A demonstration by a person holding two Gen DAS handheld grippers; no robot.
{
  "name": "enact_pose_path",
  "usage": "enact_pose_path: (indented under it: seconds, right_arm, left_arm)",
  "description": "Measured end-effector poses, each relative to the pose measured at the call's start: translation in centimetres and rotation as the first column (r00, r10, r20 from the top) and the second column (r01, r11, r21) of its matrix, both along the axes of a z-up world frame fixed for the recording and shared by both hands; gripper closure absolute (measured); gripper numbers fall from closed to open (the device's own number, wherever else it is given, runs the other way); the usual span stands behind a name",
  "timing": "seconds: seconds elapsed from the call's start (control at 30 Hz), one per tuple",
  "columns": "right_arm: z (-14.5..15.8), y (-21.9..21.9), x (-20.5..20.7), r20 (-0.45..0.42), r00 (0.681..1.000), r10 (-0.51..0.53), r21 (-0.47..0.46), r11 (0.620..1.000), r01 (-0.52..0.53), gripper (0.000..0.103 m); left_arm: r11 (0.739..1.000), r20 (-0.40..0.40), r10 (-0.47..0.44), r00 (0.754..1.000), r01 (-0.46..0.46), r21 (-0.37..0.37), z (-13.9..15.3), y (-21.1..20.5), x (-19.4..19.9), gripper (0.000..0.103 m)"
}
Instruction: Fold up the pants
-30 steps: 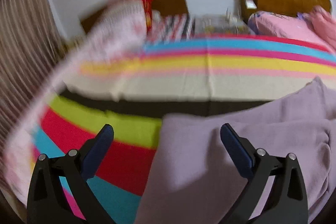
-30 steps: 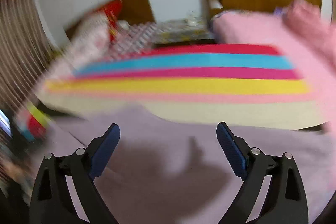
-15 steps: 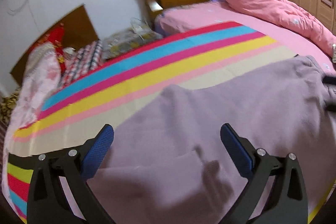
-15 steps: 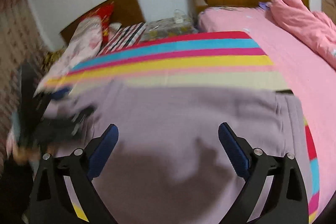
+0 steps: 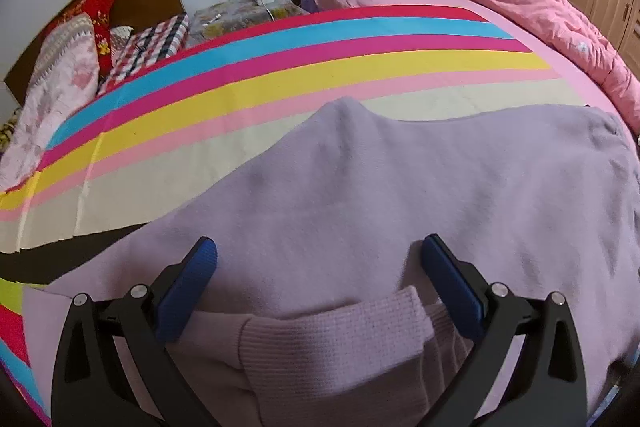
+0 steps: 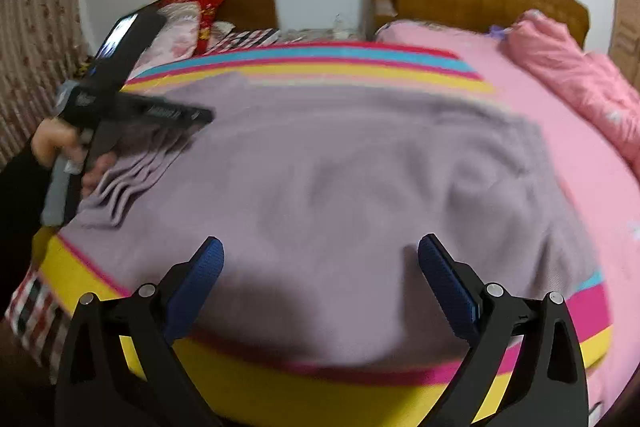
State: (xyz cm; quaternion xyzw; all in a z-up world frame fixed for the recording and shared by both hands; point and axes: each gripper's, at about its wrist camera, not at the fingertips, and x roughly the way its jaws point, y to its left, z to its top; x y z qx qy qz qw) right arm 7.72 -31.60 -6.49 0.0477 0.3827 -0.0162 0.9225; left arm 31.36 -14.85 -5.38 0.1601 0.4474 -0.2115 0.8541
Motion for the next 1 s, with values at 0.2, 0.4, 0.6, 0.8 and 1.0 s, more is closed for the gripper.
enact_pose_path:
  seconds: [0.2, 0.4, 0.6, 0.8, 1.0]
  right_arm:
    - [-1.2, 0.1, -1.3, 0.080, 0.997, 0.018, -0.031, 0.999, -0.016, 0.006]
    - [-1.7, 0.5, -2.4, 0.160, 0.987, 0.012, -0.042, 0.999, -0.005, 0.005]
    - [-0.9, 0.2, -3.2, 0.154, 0.988, 0.001, -0.029, 1.000, 0.003, 0.006]
    - [0.7, -3.9, -8.4, 0.219, 0.963, -0.156, 0.175, 0.977, 0.118, 0.006]
    - [-1.1, -11.0, -9.6, 0.132, 0.921, -0.367, 0.547, 0.801, 0.241, 0.007]
  left_arm:
    - [1.000, 0.005, 0.006, 1.000, -0.006, 0.006, 0.0, -0.4, 0.2, 0.001]
    - [1.000, 0.013, 0.015, 1.000, -0.015, 0.009, 0.0, -0.3, 0.3, 0.001]
    - [0.998, 0.215, 0.061, 0.975, -0.055, -0.037, 4.4, 1.7, -2.5, 0.002]
    - [0.982, 0.256, 0.154, 0.954, -0.120, -0.145, 7.8, 9.4, -5.0, 0.002]
    - [0.959, 0.210, 0.282, 0.936, -0.282, -0.033, 4.1, 15.9, -5.6, 0.002]
